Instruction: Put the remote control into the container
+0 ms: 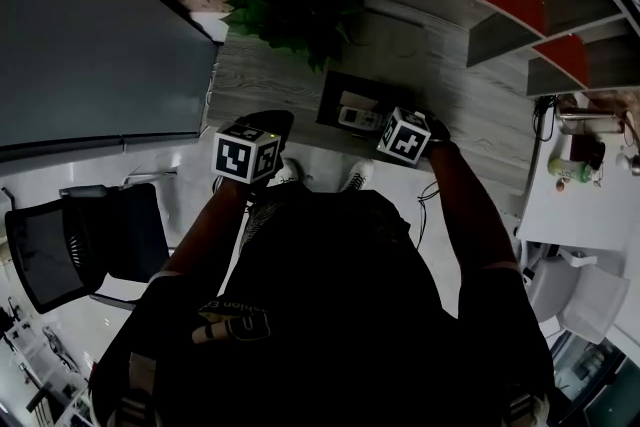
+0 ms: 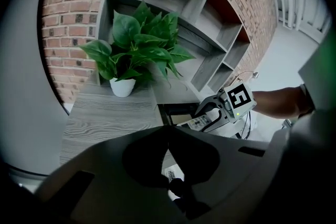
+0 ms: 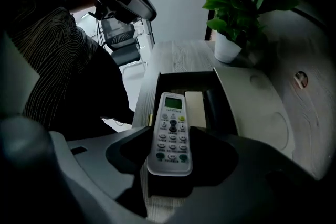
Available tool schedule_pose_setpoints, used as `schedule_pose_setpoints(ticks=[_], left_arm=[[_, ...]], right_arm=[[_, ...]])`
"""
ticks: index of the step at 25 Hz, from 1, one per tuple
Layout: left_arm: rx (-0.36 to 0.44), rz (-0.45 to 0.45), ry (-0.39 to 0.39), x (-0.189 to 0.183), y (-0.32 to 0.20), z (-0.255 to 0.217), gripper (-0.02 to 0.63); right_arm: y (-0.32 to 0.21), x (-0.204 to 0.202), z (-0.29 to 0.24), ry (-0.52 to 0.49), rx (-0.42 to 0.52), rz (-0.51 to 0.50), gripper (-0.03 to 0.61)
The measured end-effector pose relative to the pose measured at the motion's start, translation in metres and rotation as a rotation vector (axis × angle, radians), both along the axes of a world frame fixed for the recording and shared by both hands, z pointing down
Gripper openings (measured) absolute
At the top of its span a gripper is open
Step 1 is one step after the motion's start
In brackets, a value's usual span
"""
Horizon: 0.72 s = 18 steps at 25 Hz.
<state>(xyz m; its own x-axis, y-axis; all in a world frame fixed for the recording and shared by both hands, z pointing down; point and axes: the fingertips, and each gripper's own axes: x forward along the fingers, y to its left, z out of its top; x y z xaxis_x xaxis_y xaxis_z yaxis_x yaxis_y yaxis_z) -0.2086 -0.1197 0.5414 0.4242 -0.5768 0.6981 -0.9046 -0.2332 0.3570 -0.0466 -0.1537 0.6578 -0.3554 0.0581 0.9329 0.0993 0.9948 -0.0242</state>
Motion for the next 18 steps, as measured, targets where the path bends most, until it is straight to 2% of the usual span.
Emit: schedule_pose_setpoints(ticks=[4, 11, 14, 18], left_arm=[[-0.013, -0.001, -0.009, -0.013, 0.004, 0.007, 0.006], [-0.006, 0.050, 0.011, -0.014, 0.001, 0.009, 0.006], [0.008, 0.078, 0.019, -0.012, 0.000, 0.005, 0.006], [0.032, 0.117, 0.037, -0.009, 0.003, -0.002, 0.006]], right_arm=[[0.003, -0.001, 0.006, 0.047, 0.004, -0.027, 0.227], [0.000, -0.003, -0.004, 0.007, 0.001, 0.089, 0.227], [-0.004, -0.003, -0.014, -0.041, 0.029, 0.199, 0.227], [-0.009, -0.001, -0.033, -0.164, 0.052, 0.458, 0.227]])
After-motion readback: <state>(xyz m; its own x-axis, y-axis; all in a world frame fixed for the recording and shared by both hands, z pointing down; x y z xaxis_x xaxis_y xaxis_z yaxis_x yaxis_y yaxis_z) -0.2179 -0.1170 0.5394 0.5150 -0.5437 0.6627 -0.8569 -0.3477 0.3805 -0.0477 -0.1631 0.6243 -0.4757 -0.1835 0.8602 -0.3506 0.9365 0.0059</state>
